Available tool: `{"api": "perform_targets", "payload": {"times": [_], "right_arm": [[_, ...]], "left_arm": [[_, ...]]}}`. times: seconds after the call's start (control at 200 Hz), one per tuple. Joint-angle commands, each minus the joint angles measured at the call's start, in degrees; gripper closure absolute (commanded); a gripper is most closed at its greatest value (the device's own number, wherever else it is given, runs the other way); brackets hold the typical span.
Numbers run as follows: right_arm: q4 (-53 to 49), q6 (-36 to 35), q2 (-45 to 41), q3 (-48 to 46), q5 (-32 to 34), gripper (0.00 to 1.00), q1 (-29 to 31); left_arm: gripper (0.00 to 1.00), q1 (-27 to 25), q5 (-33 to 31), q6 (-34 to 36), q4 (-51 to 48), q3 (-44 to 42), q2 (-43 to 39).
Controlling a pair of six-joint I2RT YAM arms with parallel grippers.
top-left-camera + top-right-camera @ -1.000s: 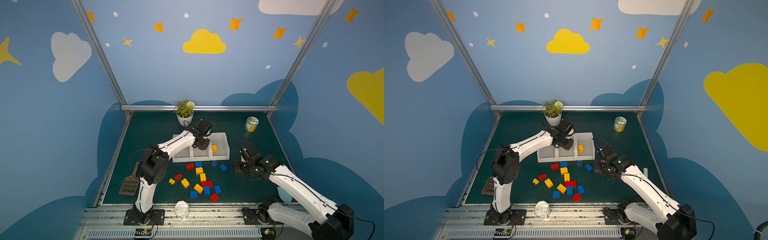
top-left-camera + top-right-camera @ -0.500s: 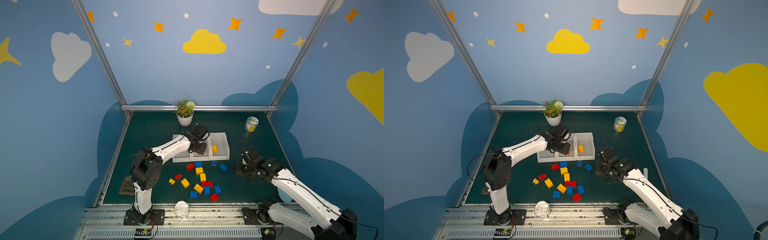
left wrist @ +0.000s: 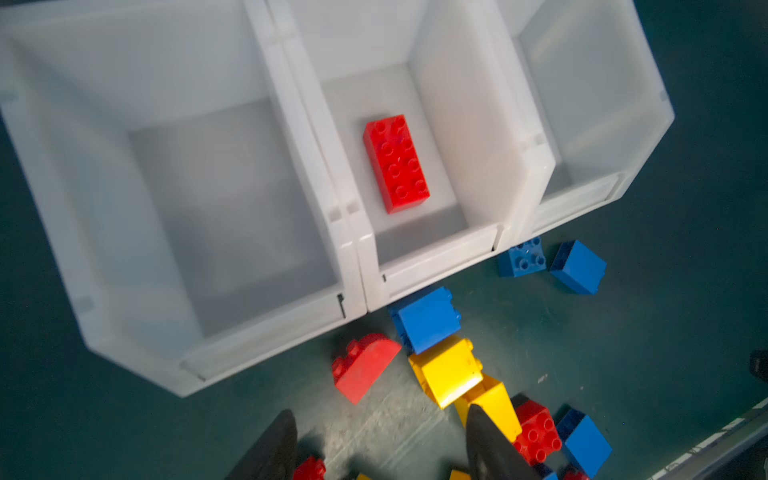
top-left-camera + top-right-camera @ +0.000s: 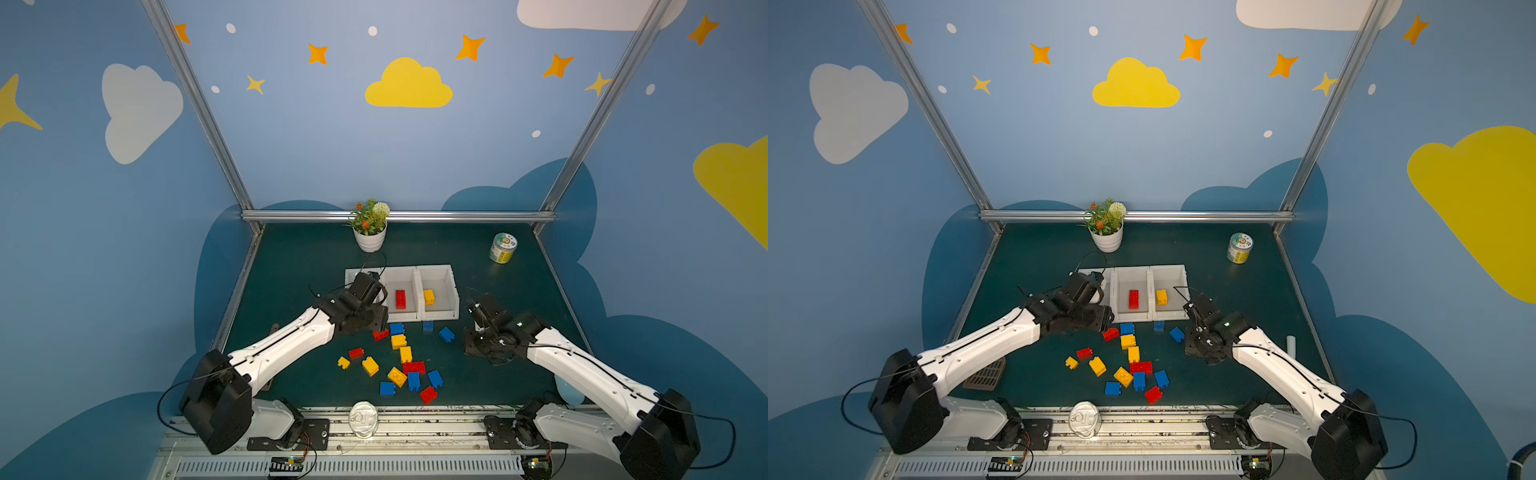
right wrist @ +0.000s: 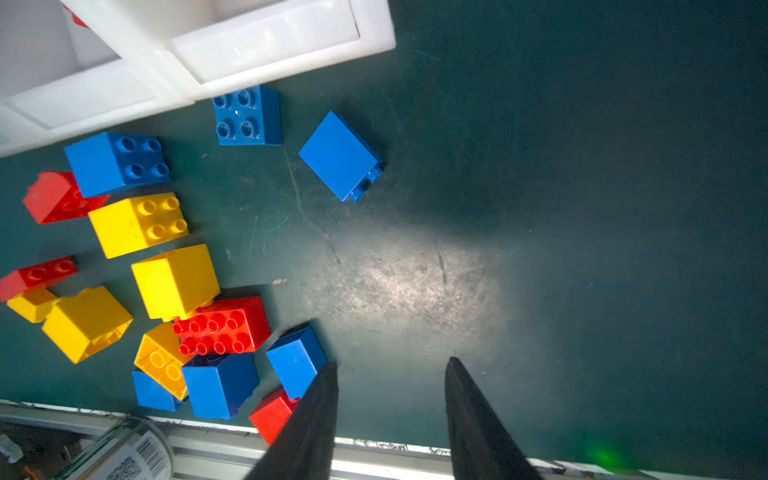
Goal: Sort the legos into containers by color
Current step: 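Carry the red brick to the middle bin compartment and release it, then grasp a blue brick with the right gripper while the left gripper withdraws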
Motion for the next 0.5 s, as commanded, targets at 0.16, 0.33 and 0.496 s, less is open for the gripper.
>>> {"api": "perform_targets", "payload": {"times": [0.16,0.33,0.496], "right_arm": [[6.22,-9.23,10.16,3.22,-3.85,0.51,0.81],[7.42,-14.11,16.03,5.84,-3.14,0.48,0.75],[8.15,-19.80,21.15,8.45,-2.10,0.46,0.01]], "left_arm": [[0.33,0.54,-1.44,-5.08,3.66,-7.81,-10.69],[0.33,0.53,-2.15,-5.93,2.34,-9.10,-12.81],[0.33,0.60,-1.79,-6.80,1.35,-9.53,-13.49]]}}
